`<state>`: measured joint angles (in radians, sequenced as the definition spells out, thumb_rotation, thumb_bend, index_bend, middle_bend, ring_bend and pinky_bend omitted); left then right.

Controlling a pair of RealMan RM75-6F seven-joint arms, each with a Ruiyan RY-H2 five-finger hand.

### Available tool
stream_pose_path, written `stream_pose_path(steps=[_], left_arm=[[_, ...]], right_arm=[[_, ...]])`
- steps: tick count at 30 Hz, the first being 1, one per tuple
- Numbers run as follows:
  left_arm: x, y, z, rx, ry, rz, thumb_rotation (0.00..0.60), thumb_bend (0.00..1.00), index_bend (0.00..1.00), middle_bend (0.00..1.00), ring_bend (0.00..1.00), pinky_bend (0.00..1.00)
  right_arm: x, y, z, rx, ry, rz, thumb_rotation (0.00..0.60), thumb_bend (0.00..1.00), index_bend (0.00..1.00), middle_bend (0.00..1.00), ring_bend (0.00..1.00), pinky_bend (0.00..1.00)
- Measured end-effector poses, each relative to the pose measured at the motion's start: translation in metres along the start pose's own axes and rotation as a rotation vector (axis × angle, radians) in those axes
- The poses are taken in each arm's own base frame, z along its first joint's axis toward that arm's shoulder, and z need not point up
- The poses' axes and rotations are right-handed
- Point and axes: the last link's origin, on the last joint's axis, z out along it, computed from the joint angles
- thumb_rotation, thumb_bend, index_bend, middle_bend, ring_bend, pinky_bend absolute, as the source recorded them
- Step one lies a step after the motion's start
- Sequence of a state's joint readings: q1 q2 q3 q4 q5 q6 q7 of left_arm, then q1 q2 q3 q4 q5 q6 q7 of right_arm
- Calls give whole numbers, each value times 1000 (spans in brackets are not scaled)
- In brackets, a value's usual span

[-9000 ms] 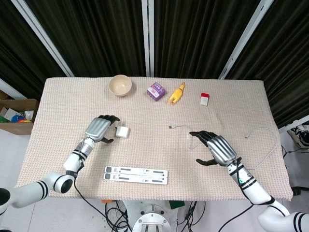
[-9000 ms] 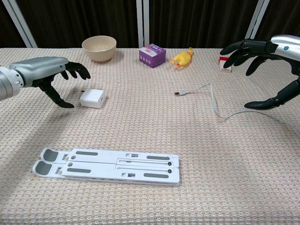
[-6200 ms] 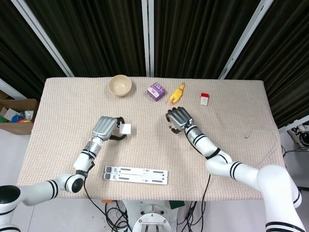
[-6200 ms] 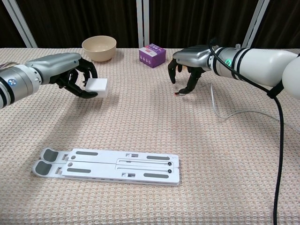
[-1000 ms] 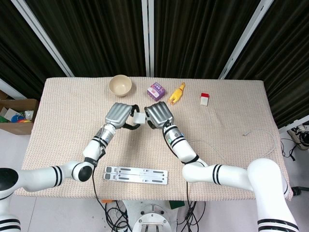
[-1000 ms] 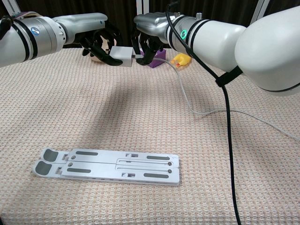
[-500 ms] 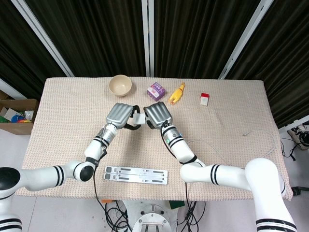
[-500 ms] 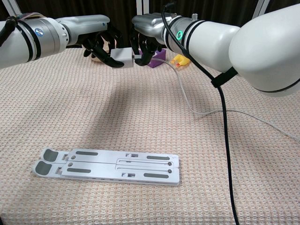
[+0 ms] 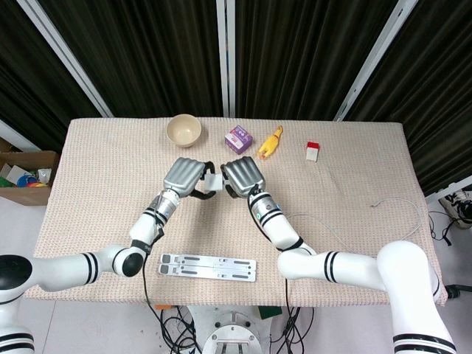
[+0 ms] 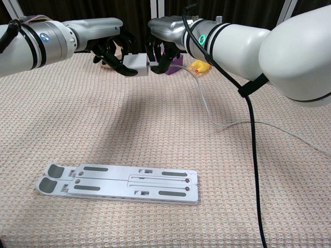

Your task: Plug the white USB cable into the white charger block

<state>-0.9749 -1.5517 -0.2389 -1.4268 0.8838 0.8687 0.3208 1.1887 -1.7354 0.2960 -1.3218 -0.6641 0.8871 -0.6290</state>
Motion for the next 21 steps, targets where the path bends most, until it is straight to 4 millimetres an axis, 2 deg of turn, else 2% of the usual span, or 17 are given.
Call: stream_pose_path(steps=[4, 15, 21], left_arm=[[0, 2, 0, -6, 0, 5, 479, 221, 514, 450, 689, 725], [0, -1, 0, 1, -4, 24, 477, 221, 514, 450, 689, 725], [0, -1, 0, 2, -6, 29, 478, 221, 514, 449, 689, 725]], right_arm=[[0, 1, 0, -1, 0, 5, 600, 339, 463, 517, 505, 480], [0, 7, -1, -14, -1, -6, 600, 333, 399, 536, 505, 474], [2, 9, -2, -19, 6, -2, 600, 330, 401, 546, 505, 473]])
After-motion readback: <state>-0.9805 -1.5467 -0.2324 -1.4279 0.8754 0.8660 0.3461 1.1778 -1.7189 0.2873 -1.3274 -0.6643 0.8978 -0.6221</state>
